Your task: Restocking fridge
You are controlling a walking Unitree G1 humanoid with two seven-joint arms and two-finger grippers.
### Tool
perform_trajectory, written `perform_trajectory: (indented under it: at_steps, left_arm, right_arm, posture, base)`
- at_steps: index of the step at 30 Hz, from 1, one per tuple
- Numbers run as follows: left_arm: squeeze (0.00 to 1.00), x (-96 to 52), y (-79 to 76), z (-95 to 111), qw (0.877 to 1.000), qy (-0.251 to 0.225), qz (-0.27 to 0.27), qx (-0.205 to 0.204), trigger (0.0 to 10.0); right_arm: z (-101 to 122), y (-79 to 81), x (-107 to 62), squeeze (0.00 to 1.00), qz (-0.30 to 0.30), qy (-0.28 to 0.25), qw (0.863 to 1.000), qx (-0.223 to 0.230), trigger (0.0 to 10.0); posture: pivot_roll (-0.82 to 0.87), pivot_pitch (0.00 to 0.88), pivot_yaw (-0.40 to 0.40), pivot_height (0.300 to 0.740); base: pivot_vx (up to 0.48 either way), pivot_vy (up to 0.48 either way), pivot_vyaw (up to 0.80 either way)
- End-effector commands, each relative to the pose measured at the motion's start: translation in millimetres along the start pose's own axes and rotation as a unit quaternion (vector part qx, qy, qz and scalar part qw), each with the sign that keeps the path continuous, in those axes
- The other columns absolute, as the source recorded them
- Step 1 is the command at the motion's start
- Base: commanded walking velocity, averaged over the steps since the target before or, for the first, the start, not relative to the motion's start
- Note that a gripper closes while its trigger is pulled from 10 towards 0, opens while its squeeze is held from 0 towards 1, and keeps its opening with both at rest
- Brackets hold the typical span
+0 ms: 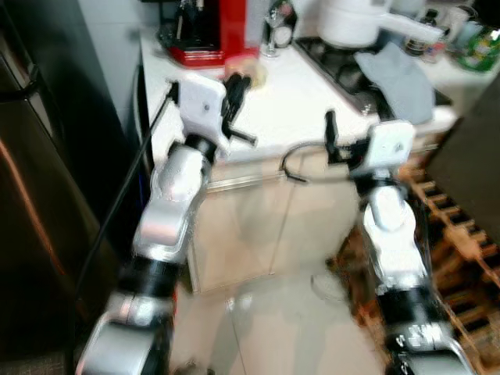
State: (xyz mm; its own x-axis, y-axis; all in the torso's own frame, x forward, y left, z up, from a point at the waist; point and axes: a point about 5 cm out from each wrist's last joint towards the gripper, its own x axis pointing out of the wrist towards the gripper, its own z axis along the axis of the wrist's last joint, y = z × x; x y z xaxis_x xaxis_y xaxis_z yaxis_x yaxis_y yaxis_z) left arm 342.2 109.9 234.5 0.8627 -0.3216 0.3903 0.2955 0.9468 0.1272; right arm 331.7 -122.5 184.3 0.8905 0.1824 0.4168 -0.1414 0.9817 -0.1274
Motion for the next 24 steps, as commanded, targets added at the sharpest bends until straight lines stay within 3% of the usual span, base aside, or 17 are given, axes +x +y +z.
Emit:
perform_trajectory:
  at_steps: [1, 20, 24]
  left_arm:
    - [1.0, 6.7, -11.5, 6.3, 1.0, -0.012, -0.011, -0.008, 10.0]
    - [1.0, 13.7, -16.8, 9.1, 1.0, -0.014, -0.006, -0.026, 10.0]
    - [1.0, 19.4, -1.7, 14.1, 0.997, -0.022, 0.056, -0.044, 10.0]
  right_arm:
    - [3.4, -12.6, 0.7, 1.0, -0.012, -0.009, 1.0, -0.011, 10.0]
    - [6.1, -11.5, 5.6, 1.0, 0.007, -0.019, 1.0, -0.011, 10.0]
    - [4.5, -12.2, 5.9, 1.0, 0.003, -0.011, 1.0, -0.018, 10.0]
  posture:
    - [0.01, 0.0, -0.048, 0.74]
    - [0.01, 0.0, -0.051, 0.74]
    - [0.0, 0.0, -0.049, 0.74]
  base:
    - [0.48, 0.0, 0.0]
    - [0.48, 0.0, 0.0]
    - [0.48, 0.0, 0.0]
